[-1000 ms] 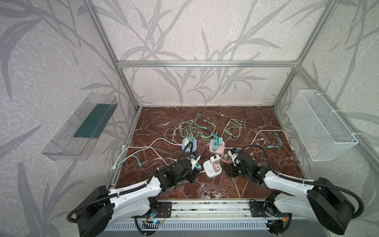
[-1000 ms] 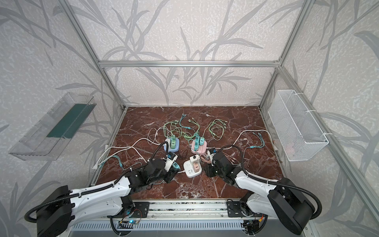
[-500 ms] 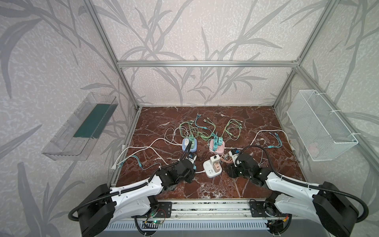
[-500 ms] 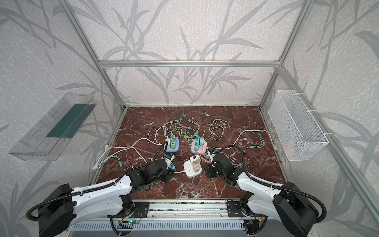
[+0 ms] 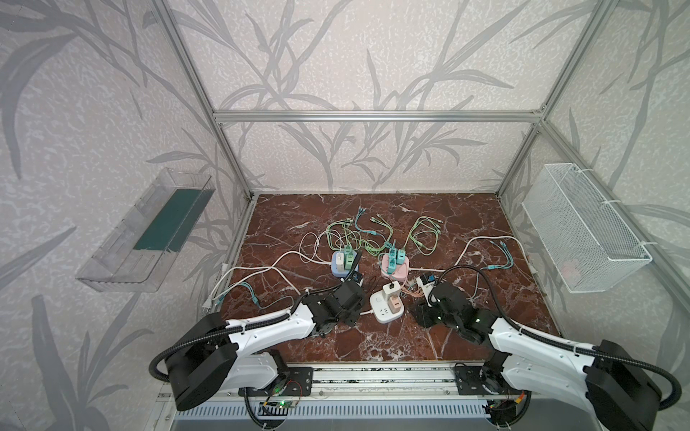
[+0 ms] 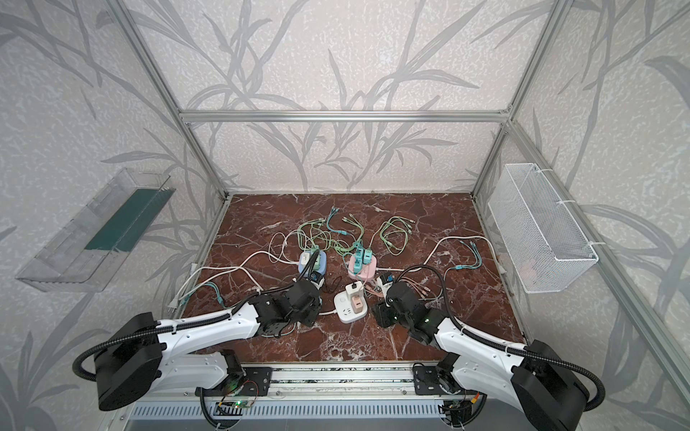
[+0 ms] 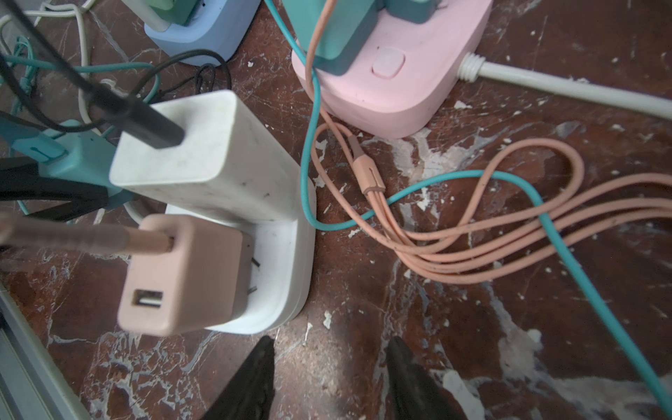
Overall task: Pull the plug off the socket
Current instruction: 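Pull the teal charger up out of the white strip with left gripper, then lower the teal charger onto the table and open left gripper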
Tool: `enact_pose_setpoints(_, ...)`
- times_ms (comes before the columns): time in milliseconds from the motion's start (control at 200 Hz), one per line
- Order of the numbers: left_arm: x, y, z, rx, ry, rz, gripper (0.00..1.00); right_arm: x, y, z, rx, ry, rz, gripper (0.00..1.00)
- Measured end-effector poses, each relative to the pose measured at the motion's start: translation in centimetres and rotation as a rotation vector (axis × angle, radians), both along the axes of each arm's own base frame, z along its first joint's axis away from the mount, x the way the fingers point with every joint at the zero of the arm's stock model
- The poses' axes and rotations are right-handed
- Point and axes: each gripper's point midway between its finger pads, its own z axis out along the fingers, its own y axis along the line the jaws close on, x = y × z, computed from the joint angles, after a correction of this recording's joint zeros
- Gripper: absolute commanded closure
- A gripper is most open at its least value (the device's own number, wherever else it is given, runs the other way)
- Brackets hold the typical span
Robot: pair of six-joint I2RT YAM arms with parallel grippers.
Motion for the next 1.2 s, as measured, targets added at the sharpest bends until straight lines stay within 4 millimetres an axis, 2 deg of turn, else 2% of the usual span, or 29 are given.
enact_pose_setpoints(260, 0.3, 0.2, -0.2, 0.068, 0.029, 0.01, 0.85, -0.5, 0.3, 0.3, -0.023, -0.031, 0.026, 0.47)
enact_pose_setpoints(525, 0.8, 0.4, -0.7, 0.146, 0.055, 0.022, 0.9, -0.5, 0.0, 0.4, -0.034, -0.04, 0.021, 0.46)
enact_pose_setpoints(760, 0.9, 0.5, -0.7, 0.153, 0.05, 0.03, 0.79, -0.7, 0.4, 1.2, -0.016, -0.069, 0.033, 0.44)
enact_pose_setpoints(880, 0.8, 0.6, -0.7, 0.153, 0.05, 0.03, 0.7, -0.9, 0.6, 1.3, -0.016, -0.076, 0.045, 0.43)
enact_pose_setpoints(1200, 0.6, 0.5, -0.7, 0.149, 0.064, 0.022, 0.6, -1.2, 0.9, 1.4, -0.029, -0.093, 0.059, 0.42)
